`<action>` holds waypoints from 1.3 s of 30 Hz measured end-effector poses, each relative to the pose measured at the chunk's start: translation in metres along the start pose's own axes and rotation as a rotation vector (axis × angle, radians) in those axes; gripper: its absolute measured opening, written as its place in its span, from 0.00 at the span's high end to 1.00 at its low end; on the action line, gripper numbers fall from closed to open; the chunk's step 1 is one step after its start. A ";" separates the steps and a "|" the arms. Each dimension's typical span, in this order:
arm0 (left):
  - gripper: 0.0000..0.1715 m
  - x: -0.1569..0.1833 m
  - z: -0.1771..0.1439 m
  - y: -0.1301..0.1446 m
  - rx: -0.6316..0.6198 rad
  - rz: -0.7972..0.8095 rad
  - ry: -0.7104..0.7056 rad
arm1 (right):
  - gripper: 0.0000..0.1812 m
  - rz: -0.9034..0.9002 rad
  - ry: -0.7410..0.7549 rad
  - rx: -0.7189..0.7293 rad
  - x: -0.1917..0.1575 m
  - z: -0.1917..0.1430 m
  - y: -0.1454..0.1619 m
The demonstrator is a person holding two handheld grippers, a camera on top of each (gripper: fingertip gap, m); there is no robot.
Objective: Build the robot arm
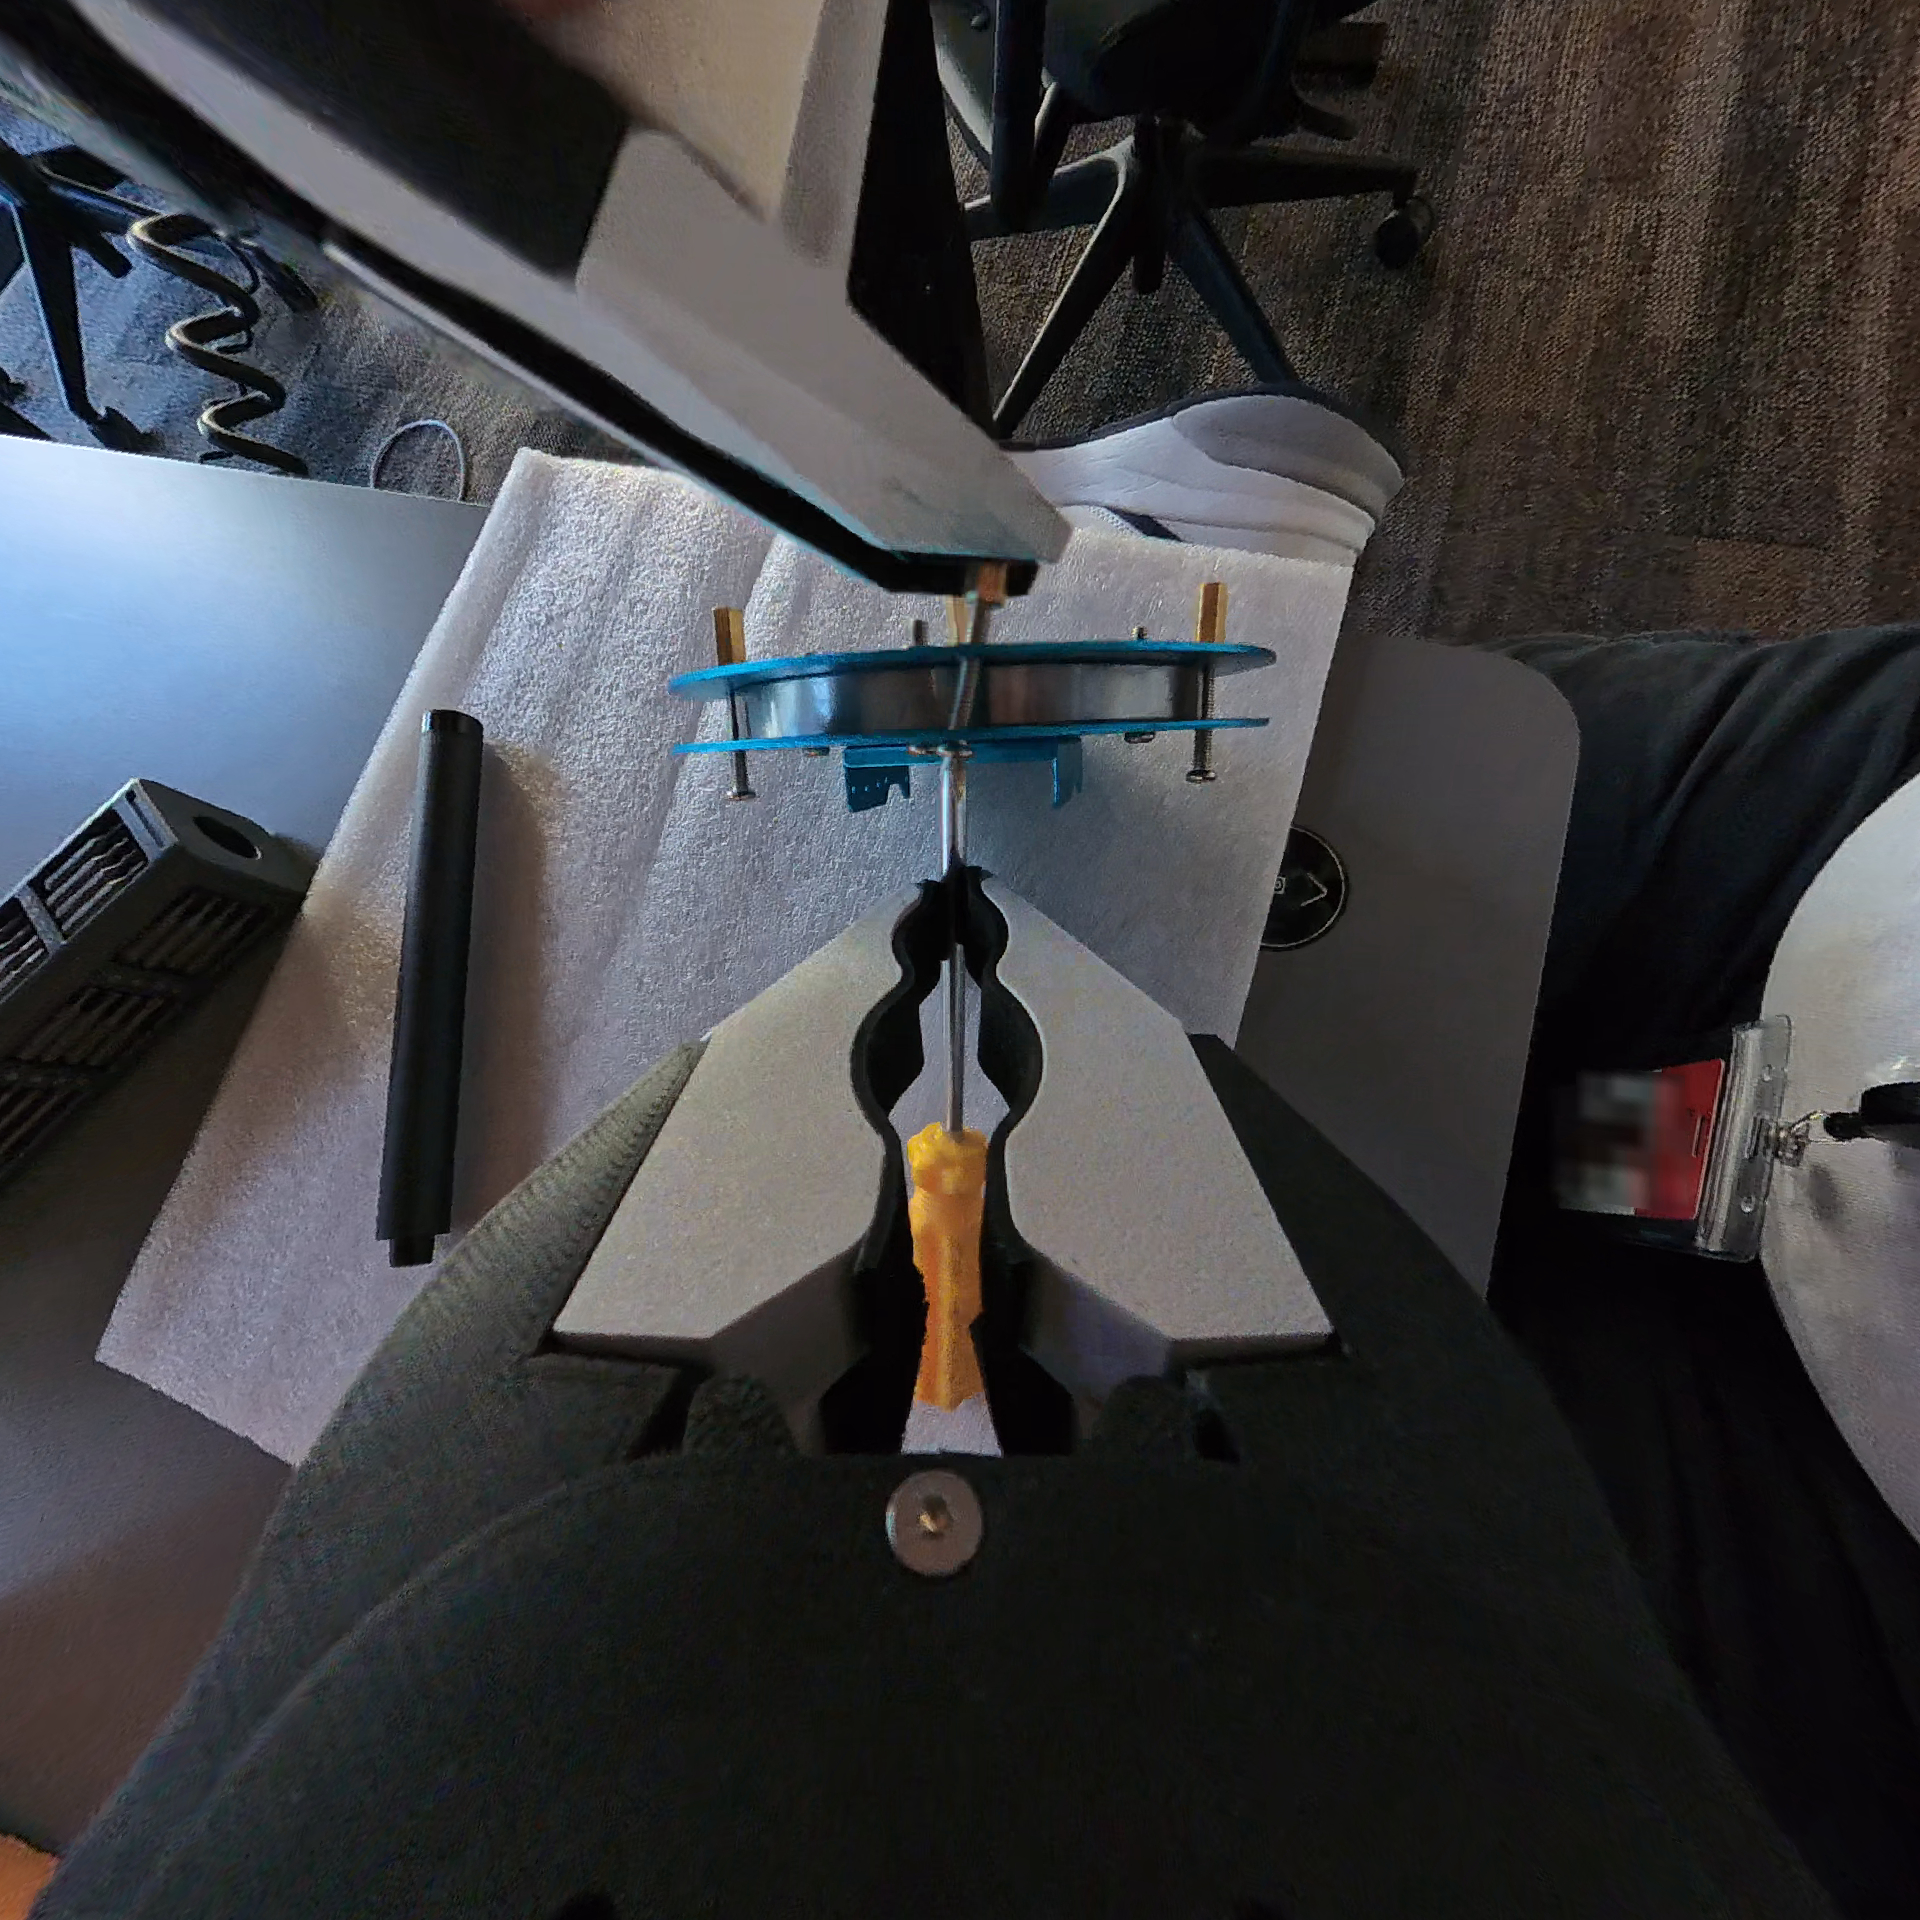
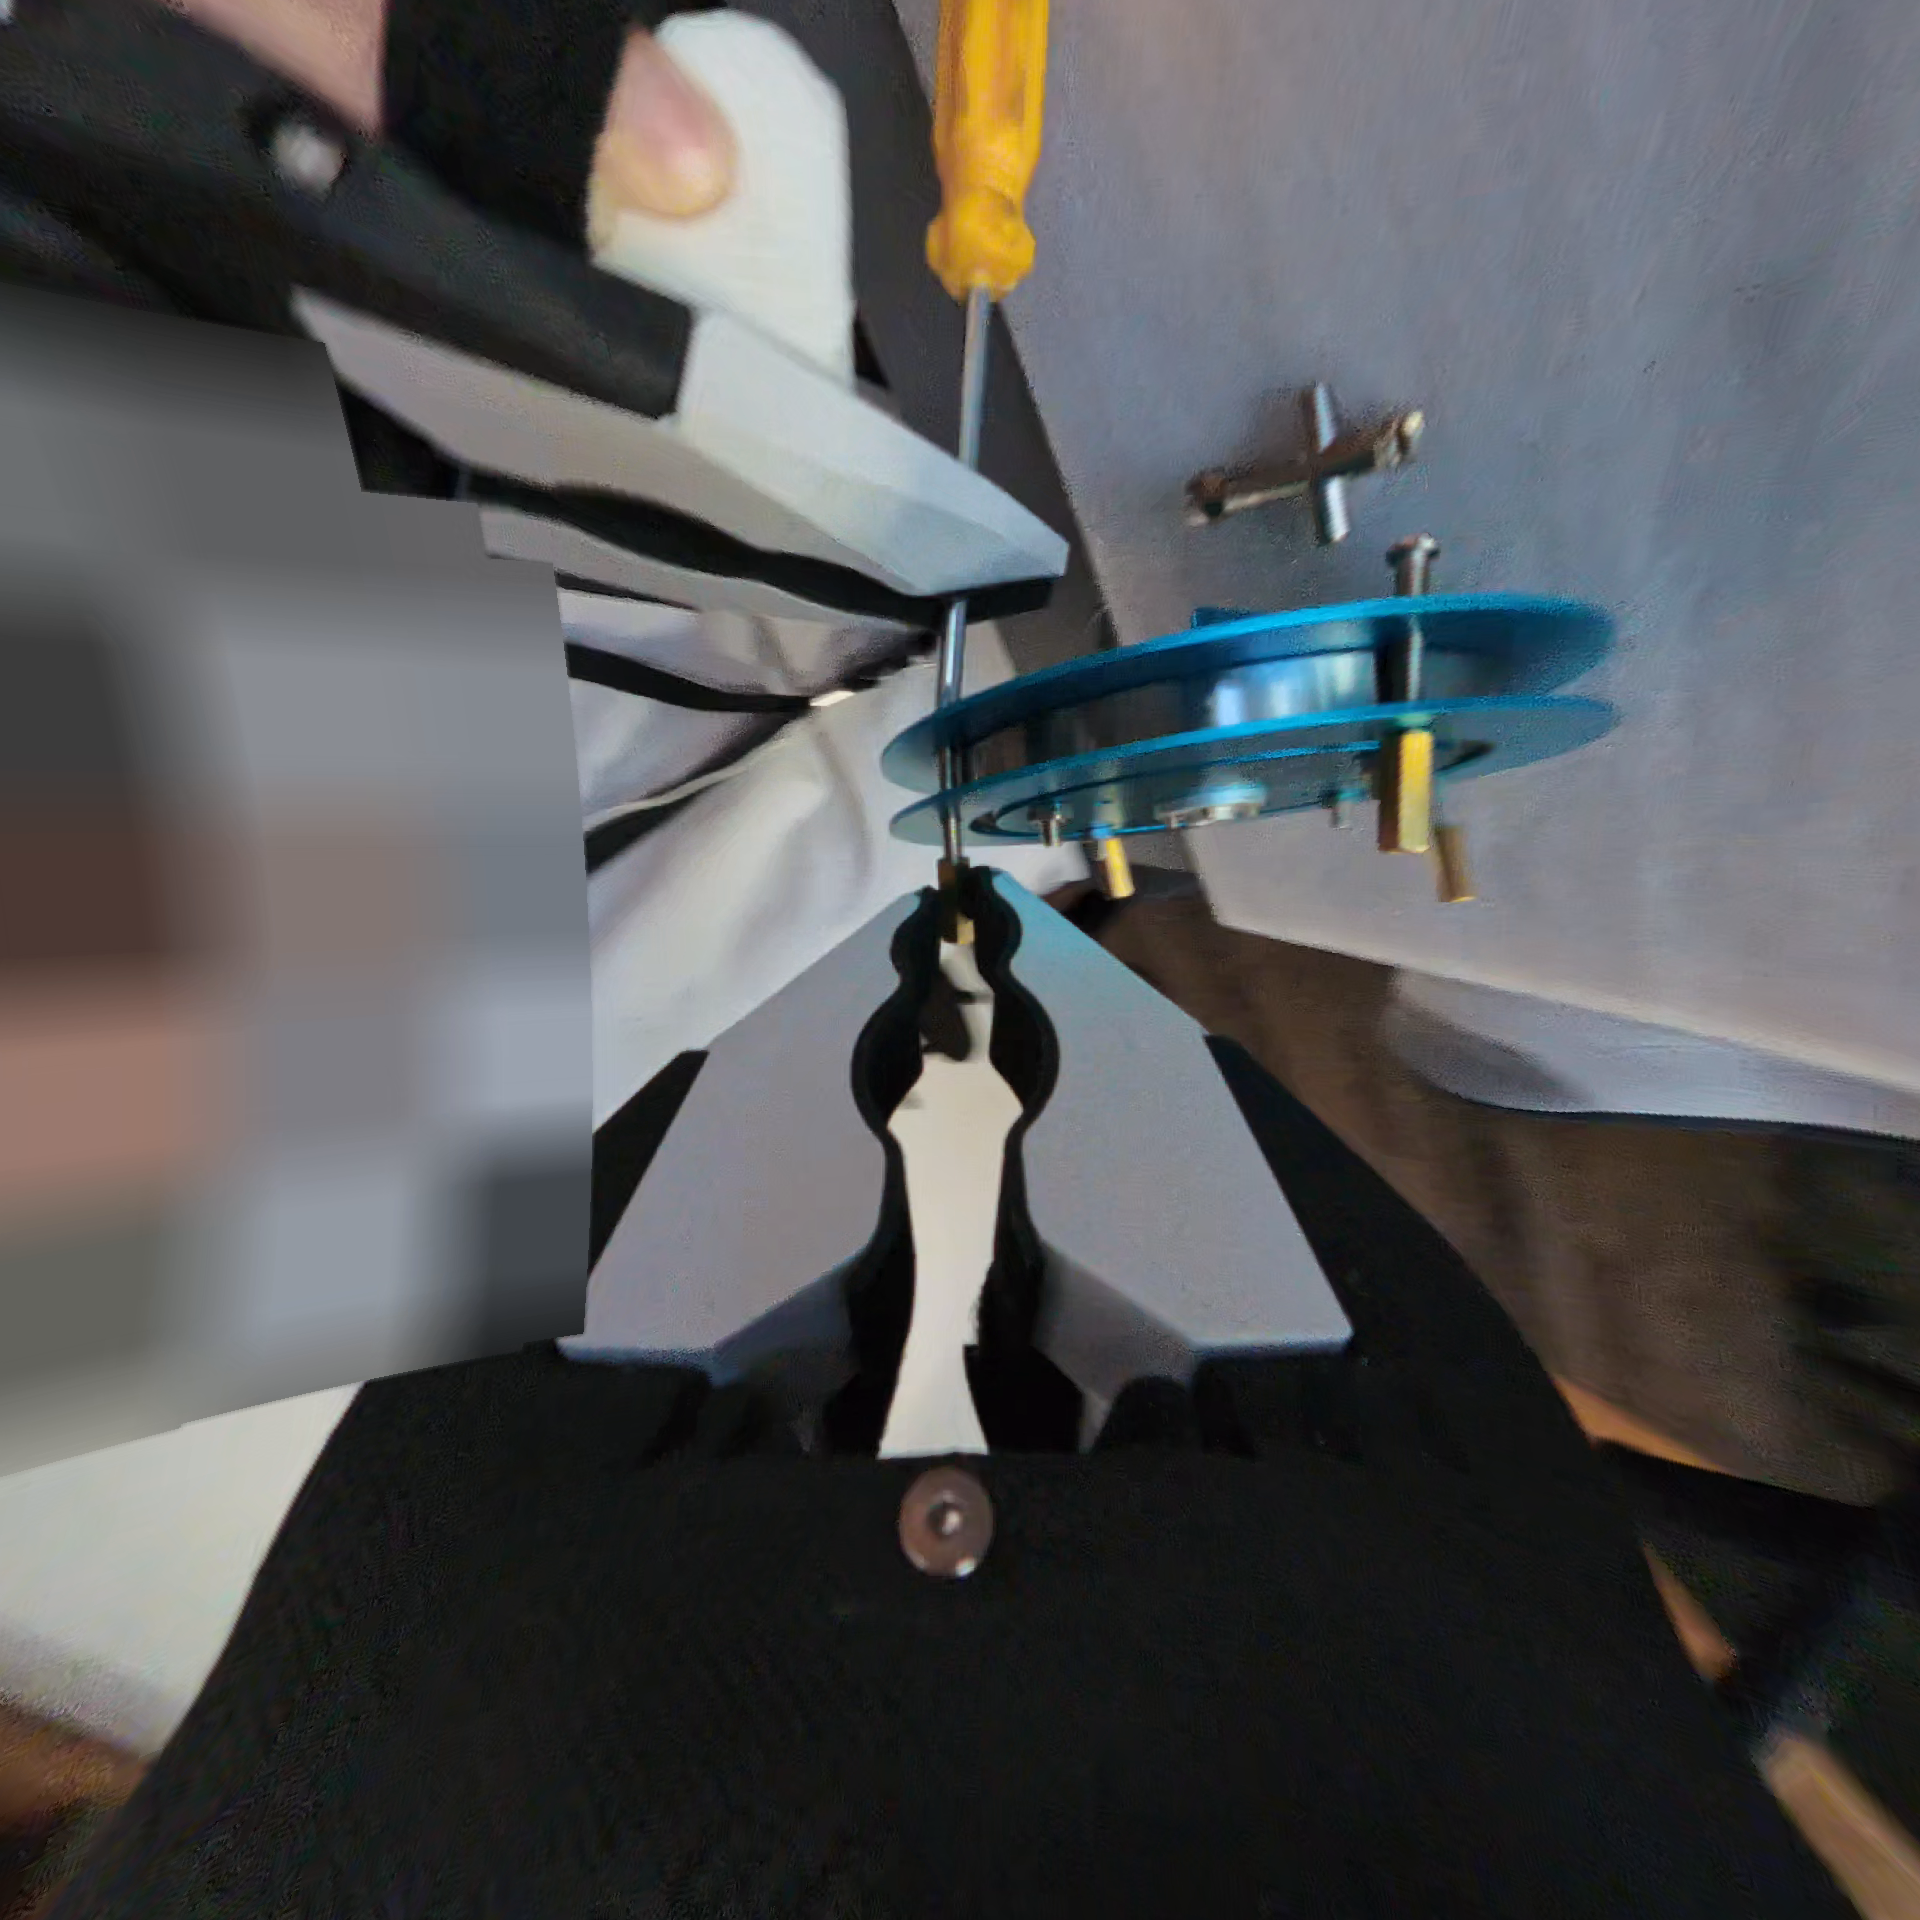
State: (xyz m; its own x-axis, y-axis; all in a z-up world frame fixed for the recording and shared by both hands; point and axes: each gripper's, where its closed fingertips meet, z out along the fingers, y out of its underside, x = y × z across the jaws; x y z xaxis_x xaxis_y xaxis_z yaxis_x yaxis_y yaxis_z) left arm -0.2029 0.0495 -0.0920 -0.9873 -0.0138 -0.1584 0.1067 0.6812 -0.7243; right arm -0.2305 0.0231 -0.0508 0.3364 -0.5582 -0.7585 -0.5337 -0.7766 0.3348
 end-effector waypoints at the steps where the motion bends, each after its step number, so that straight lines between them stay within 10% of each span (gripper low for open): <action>1: 0.99 0.000 0.000 0.000 -0.006 0.008 -0.004 | 0.97 0.056 -0.069 -0.009 -0.001 0.002 0.001; 6: 0.99 -0.004 -0.001 0.004 -0.011 0.010 -0.017 | 0.97 -0.200 0.079 0.126 0.004 -0.005 -0.010; 9: 0.98 -0.006 -0.001 0.004 -0.013 0.009 -0.015 | 0.80 -0.530 0.468 0.263 0.006 -0.019 -0.020; 14: 0.99 -0.005 -0.001 0.004 -0.007 0.002 0.004 | 0.85 -1.004 1.259 0.284 0.003 -0.031 -0.015; 19: 0.99 -0.006 0.000 0.004 -0.009 0.000 0.006 | 0.91 -1.139 1.690 0.208 0.007 -0.033 -0.019; 32: 0.99 -0.008 0.000 0.005 -0.015 -0.017 0.014 | 0.97 -1.166 1.864 0.166 0.014 -0.033 -0.025; 39: 0.99 -0.007 -0.001 0.005 -0.017 0.001 -0.007 | 0.97 -0.973 1.326 0.254 0.014 -0.026 -0.022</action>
State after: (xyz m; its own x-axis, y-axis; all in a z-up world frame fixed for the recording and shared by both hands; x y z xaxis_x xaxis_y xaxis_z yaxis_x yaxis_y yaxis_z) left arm -0.1953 0.0537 -0.0941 -0.9863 -0.0180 -0.1640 0.1058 0.6935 -0.7127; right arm -0.1941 0.0254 -0.0543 0.9081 0.1264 0.3993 0.1973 -0.9701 -0.1416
